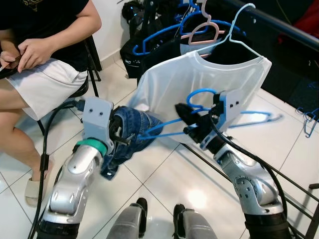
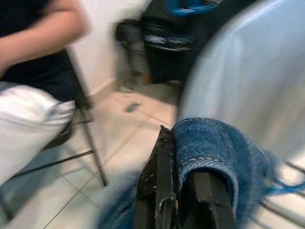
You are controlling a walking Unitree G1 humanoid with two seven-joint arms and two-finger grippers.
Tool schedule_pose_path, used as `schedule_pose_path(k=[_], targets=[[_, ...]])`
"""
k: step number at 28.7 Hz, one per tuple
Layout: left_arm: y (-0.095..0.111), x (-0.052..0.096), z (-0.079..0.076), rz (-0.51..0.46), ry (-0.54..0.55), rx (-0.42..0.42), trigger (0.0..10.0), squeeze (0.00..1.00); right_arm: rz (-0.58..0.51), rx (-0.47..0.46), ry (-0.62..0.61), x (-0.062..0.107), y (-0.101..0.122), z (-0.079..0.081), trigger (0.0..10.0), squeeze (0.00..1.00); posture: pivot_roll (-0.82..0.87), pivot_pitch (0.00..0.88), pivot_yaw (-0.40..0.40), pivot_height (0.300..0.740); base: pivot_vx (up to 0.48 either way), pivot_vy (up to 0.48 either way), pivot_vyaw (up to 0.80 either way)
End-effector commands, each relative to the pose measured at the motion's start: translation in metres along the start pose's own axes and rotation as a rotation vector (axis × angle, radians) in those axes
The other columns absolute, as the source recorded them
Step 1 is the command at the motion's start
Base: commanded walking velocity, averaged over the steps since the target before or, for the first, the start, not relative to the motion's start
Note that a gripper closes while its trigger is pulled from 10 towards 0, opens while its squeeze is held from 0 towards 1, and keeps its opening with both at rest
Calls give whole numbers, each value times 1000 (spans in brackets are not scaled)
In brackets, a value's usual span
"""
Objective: Hang hanger
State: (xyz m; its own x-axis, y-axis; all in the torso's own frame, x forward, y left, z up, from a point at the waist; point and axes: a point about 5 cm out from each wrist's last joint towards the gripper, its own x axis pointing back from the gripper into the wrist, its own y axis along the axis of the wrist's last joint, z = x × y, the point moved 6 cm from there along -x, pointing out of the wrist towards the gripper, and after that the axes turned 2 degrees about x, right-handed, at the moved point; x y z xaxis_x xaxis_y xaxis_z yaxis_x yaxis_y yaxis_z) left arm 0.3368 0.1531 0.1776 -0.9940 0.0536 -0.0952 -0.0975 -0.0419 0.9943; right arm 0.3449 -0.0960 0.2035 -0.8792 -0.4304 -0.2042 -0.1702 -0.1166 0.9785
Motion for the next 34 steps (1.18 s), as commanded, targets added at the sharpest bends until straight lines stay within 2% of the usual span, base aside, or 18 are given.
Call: schedule_pose_path(k=[1, 2, 4, 6, 8, 9, 10, 11, 12, 13, 16, 19, 21, 23, 26, 29, 31, 34], targets=[[13, 4, 14, -51, 75, -15, 10000, 0, -22, 48, -42, 1, 5, -9, 10000, 0, -7, 201, 29, 740, 0, 0, 0], [21, 5, 22, -80, 117, -37, 10000, 0, -40, 66, -54, 1, 10, -13, 10000, 0, 0, 199, 18, 740, 0, 0, 0], [21, 5, 22, -80, 117, -37, 10000, 0, -40, 66, -54, 1, 10, -13, 10000, 0, 0, 199, 18, 740, 0, 0, 0], [40, 7, 39, -137, 189, -74, 10000, 0, -65, 88, -69, 0, 19, -19, 10000, 0, 6, 192, 3, 740, 0, 0, 0], [40, 7, 39, -137, 189, -74, 10000, 0, -65, 88, -69, 0, 19, -19, 10000, 0, 6, 192, 3, 740, 0, 0, 0], [55, 8, 45, -186, 217, -107, 10000, 0, -78, 97, -71, -2, 23, -22, 10000, 0, 13, 186, -8, 740, 0, 0, 0], [55, 8, 45, -186, 217, -107, 10000, 0, -78, 97, -71, -2, 23, -22, 10000, 0, 13, 186, -8, 740, 0, 0, 0], [70, 10, 45, -244, 231, -145, 10000, 0, -94, 94, -78, -4, 25, -23, 10000, 0, 18, 179, -15, 740, 0, 0, 0], [70, 10, 45, -244, 231, -145, 10000, 0, -94, 94, -78, -4, 25, -23, 10000, 0, 18, 179, -15, 740, 0, 0, 0], [108, 9, 35, -384, 225, -210, 10000, 0, -99, 52, -94, -7, 20, -24, 10000, 0, 23, 172, -14, 740, 0, 0, 0], [122, 8, 30, -434, 222, -224, 10000, 0, -100, 31, -106, -8, 16, -24, 10000, 0, 31, 158, -6, 740, 0, 0, 0], [131, 5, 30, -467, 233, -196, 10000, 0, -108, 27, -126, -7, 14, -27, 10000, 0, 36, 150, -6, 740, 0, 0, 0], [148, -1, 29, -521, 244, -188, 10000, 0, -113, 32, -133, -8, 15, -29, 10000, 0, 42, 143, -8, 740, 0, 0, 0], [148, -1, 29, -521, 244, -188, 10000, 0, -113, 32, -133, -8, 15, -29, 10000, 0, 42, 143, -8, 740, 0, 0, 0], [159, -8, 25, -558, 243, -201, 10000, 0, -124, 43, -136, -13, 16, -29, 10000, 0, 43, 138, -7, 740, 0, 0, 0], [155, -11, 23, -547, 233, -204, 10000, 0, -134, 51, -140, -15, 19, -29, 10000, 0, 40, 135, -5, 740, 0, 0, 0], [132, -11, 20, -466, 207, -178, 10000, 0, -156, 58, -163, -16, 24, -34, 10000, 0, 42, 133, -2, 740, 0, 0, 0], [110, -10, 16, -381, 169, -146, 10000, 0, -158, 58, -181, -15, 23, -38, 10000, 0, 48, 137, 2, 740, 0, 0, 0]])
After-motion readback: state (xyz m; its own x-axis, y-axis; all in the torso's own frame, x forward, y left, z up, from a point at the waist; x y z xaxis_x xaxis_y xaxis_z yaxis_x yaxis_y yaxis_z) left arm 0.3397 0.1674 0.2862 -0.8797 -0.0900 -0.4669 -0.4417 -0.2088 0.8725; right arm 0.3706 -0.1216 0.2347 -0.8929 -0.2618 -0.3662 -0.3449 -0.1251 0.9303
